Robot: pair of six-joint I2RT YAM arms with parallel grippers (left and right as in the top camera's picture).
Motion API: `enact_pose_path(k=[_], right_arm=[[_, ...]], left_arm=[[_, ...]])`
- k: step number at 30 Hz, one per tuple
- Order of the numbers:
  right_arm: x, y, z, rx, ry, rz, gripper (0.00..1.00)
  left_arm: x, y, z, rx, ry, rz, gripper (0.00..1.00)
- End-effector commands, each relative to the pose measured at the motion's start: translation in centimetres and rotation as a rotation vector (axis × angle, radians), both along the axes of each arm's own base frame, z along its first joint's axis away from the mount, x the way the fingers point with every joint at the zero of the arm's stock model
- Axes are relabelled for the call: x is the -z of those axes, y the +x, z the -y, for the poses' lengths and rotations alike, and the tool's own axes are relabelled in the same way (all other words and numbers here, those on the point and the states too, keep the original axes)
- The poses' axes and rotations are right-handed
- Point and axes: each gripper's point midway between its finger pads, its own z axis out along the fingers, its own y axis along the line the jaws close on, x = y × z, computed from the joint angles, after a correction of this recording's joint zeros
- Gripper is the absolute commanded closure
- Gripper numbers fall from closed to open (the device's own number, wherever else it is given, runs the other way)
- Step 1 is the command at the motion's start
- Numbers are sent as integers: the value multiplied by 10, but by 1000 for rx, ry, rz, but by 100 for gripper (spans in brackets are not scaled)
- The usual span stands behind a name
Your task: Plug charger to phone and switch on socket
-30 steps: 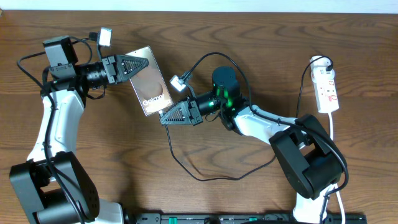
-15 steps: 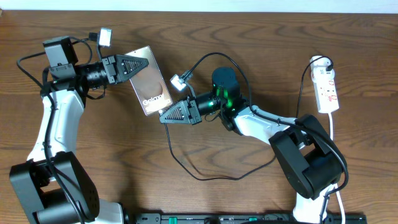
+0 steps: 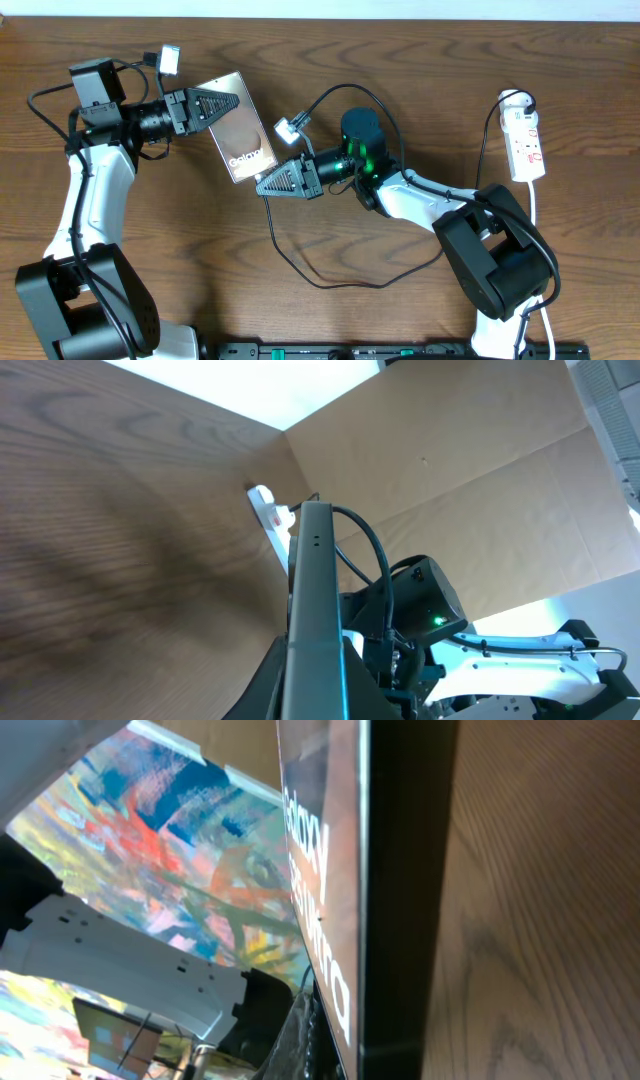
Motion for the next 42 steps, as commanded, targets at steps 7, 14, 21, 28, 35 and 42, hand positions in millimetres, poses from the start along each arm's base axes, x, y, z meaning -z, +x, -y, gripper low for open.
enact_pose_path(k=[7,14,21,28,35,42], right_arm=[[-20,41,-7,209,11,-14,99],[-20,41,-7,211,11,-17,99],[-31,32,-5,155,63,67,99],[-31,25,-4,115,78,116,99],[-31,22,-4,96,86,144,99],[-28,20,-3,82,91,192,99]], left_arm=[[-14,-13,11,66,-37,24,93],[-14,-13,11,66,-36,28,92],[-14,-13,11,66,-36,28,93],[-14,-13,11,66,-36,28,93],[-14,-14,11,66,-37,24,92],[-14,-14,11,67,-39,16,93]])
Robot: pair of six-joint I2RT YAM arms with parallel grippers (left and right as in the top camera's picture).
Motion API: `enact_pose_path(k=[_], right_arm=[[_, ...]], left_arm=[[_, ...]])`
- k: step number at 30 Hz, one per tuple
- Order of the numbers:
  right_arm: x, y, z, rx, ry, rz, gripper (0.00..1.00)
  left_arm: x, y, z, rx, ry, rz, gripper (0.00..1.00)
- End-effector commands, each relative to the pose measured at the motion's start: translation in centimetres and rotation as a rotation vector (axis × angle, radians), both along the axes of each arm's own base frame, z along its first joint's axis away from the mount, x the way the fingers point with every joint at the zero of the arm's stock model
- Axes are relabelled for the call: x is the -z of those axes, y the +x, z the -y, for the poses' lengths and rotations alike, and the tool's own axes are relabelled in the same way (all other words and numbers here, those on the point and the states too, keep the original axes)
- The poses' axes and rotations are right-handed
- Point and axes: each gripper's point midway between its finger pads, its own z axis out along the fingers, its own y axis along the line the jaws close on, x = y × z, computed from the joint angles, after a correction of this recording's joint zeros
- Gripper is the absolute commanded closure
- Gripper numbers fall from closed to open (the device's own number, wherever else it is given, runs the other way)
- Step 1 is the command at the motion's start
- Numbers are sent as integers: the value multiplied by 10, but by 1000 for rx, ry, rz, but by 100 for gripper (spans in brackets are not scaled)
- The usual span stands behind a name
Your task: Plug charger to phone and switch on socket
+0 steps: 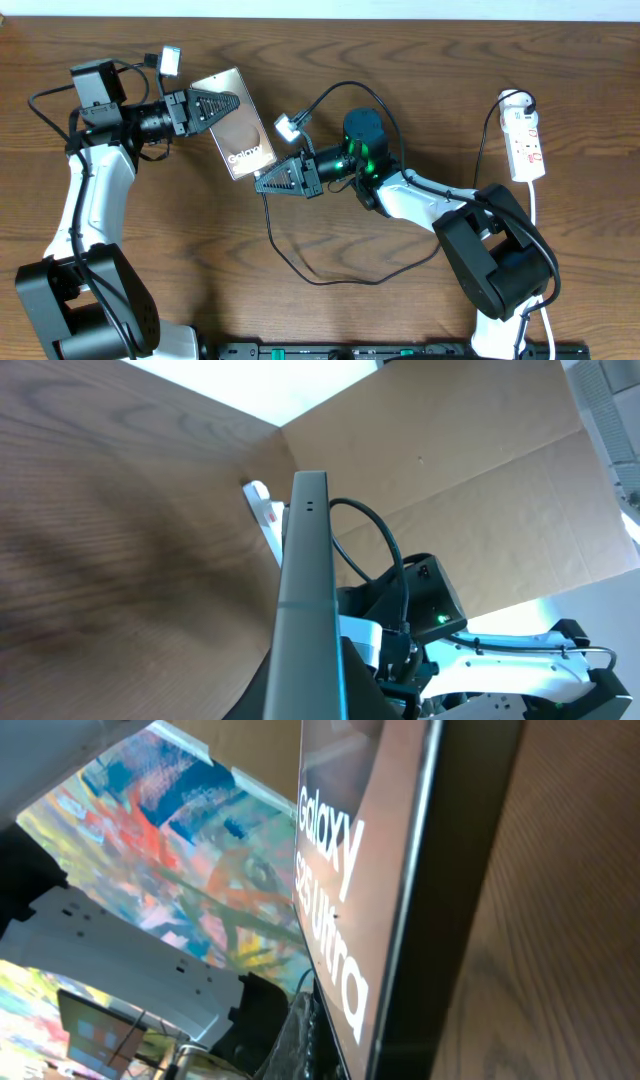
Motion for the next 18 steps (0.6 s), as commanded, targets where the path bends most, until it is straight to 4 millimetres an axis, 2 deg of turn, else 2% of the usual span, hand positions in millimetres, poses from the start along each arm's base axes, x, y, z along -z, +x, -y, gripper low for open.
enact_pose_path(k=[1,12,18], right_arm=[[-20,19,-3,82,53,119,99],[-20,18,-2,75,54,121,99],[-20,18,-2,74,54,121,99]], left_arm=[[-14,-12,10,60,-29,36,93],[-15,-15,25,99,-27,46,93],[-15,-15,25,100,-27,48,93]])
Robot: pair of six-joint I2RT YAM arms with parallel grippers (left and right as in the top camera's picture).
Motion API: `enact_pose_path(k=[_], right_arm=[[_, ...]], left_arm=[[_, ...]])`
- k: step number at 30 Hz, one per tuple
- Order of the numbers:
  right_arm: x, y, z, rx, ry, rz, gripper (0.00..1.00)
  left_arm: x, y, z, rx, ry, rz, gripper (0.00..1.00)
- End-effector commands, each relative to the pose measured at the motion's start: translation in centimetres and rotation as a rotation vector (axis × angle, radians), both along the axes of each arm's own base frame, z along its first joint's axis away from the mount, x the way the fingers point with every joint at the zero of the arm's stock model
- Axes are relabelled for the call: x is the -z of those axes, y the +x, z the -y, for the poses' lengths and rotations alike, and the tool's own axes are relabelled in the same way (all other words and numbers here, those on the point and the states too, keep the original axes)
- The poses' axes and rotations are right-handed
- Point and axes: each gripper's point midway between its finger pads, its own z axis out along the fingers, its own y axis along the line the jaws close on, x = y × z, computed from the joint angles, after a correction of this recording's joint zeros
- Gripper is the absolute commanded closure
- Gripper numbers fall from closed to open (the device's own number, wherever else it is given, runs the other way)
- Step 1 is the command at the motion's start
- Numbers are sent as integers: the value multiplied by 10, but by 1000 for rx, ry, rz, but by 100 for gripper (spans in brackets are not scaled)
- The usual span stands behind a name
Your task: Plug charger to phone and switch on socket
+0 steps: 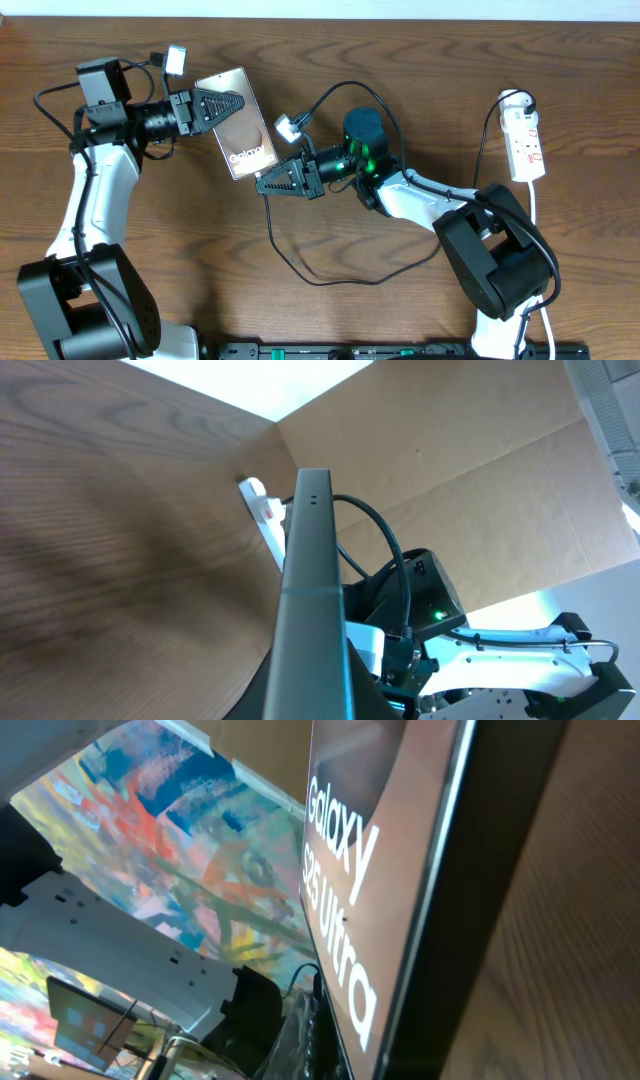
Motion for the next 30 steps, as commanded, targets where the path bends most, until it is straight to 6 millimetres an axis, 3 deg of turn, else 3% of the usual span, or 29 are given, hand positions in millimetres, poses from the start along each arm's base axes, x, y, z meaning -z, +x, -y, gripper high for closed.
enact_pose_path(k=[1,20,30], right_arm=[[-21,19,-4,84,47,89,99],[-12,19,-4,88,2,18,99],[-2,17,-3,78,-35,-24,99]], left_arm=[[-14,-14,17,79,-31,32,93],[-12,-11,14,59,-19,31,93],[-12,-7,-2,18,-19,31,93]])
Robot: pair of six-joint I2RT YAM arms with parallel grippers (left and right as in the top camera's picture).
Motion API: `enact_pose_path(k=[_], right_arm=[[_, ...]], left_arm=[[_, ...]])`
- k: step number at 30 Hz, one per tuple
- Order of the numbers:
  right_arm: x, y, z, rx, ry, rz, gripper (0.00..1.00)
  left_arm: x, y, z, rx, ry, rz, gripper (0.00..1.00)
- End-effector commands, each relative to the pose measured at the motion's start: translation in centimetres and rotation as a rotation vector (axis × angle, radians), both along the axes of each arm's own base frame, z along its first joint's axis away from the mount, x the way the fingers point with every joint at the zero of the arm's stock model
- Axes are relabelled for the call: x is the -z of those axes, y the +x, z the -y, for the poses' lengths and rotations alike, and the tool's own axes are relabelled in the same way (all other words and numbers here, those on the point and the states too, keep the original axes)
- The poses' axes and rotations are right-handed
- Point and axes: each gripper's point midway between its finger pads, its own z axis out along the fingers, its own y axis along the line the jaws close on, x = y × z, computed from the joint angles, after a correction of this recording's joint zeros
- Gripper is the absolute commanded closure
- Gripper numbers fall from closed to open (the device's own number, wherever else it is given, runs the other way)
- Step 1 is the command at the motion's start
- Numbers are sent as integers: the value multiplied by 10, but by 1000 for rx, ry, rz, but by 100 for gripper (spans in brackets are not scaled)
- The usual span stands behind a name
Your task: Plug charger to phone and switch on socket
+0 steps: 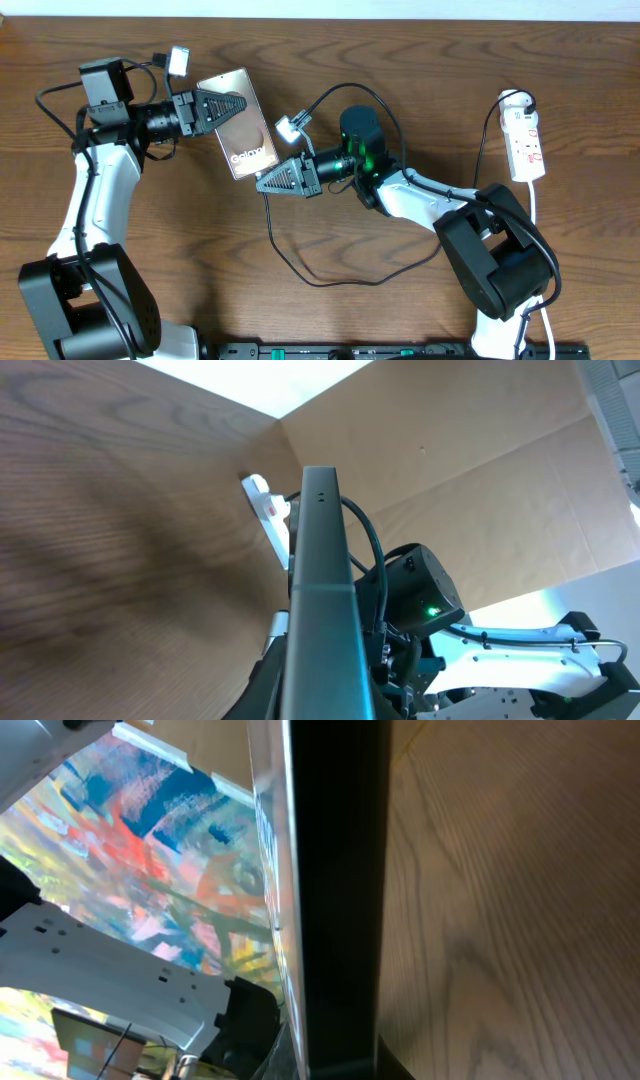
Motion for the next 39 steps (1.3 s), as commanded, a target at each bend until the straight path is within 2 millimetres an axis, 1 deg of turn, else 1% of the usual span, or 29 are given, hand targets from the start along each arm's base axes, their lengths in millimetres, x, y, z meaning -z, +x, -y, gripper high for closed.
enact_pose_path(k=[1,7,13,18,22,24,26,30,33,36,37,39], right_arm=[[-15,10,-1,34,25,56,99],[-10,7,0,18,6,26,99],[7,3,2,14,-63,-51,99],[31,-2,7,20,-151,-126,99],[63,2,16,96,-288,-196,99],[84,8,28,158,-382,-242,99],[96,13,40,198,-442,-270,99],[119,24,73,279,-552,-332,99],[136,32,105,351,-693,-353,99],[151,37,147,443,-935,-357,99],[153,39,166,484,-1050,-352,99],[151,41,194,542,-1227,-325,99]], left_arm=[[-14,-8,-5,18,-27,33,93],[-14,-4,-23,-31,-26,34,93],[-14,-1,-47,-94,-25,34,93],[-15,0,-67,-141,-30,35,93],[-16,0,-77,-162,-37,34,93],[-16,0,-79,-167,-37,34,93],[-15,-1,-79,-167,-38,31,93],[-15,-1,-79,-167,-38,31,92],[-15,-1,-79,-167,-37,32,92],[-15,-1,-79,-167,-37,32,93],[-15,-1,-79,-167,-37,32,93],[-16,-1,-79,-167,-36,35,92]])
